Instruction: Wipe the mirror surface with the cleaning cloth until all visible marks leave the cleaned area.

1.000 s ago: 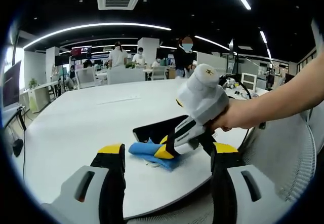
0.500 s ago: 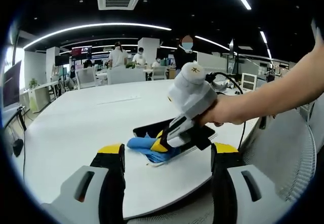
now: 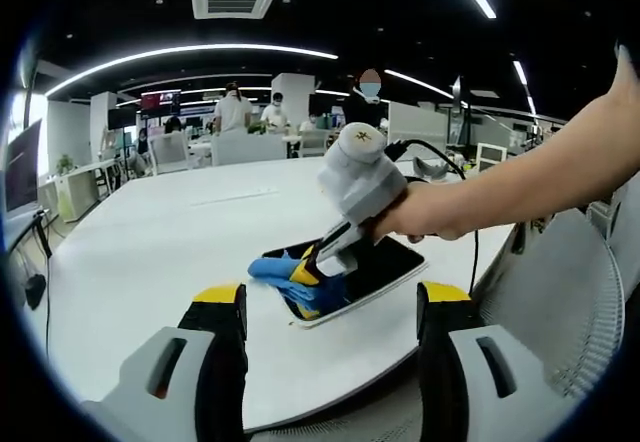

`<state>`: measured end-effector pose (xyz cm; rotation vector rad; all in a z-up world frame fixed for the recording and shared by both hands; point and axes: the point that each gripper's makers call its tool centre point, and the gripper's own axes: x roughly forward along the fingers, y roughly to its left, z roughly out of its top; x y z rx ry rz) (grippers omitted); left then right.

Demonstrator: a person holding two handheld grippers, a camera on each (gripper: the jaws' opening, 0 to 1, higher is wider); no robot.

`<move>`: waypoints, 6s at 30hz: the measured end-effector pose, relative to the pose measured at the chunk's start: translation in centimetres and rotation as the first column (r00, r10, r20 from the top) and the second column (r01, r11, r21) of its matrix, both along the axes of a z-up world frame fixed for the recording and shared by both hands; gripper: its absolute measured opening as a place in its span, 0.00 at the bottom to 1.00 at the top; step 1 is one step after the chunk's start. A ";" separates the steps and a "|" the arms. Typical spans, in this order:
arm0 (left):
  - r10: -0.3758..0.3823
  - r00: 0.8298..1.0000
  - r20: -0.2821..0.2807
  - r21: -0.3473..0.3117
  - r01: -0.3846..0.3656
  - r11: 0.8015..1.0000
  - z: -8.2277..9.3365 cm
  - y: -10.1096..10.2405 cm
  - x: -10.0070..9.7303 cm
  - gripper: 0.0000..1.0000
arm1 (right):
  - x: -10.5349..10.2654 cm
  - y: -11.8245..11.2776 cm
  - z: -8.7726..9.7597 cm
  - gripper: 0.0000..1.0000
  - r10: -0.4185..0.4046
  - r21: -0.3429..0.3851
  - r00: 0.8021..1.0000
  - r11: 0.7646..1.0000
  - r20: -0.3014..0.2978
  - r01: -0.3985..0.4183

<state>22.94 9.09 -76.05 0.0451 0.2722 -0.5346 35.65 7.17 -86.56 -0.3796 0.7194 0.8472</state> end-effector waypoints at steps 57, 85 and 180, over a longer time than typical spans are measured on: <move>0.000 1.000 0.005 -0.004 0.000 1.000 0.3 -0.1 0.3 0.67 | 6.7 -0.4 0.2 0.01 -0.081 -0.028 0.997 0.996 -0.008 0.081; 0.002 1.000 -0.001 -0.001 -0.002 1.000 0.2 0.0 0.3 0.67 | 6.7 -4.3 0.1 0.01 -0.121 -0.028 0.992 0.992 -0.018 0.121; -0.008 1.000 -0.022 0.018 0.008 1.000 -0.2 0.7 -0.3 0.66 | -6.9 -3.8 0.0 0.00 0.191 -0.006 0.979 0.981 -0.075 -0.192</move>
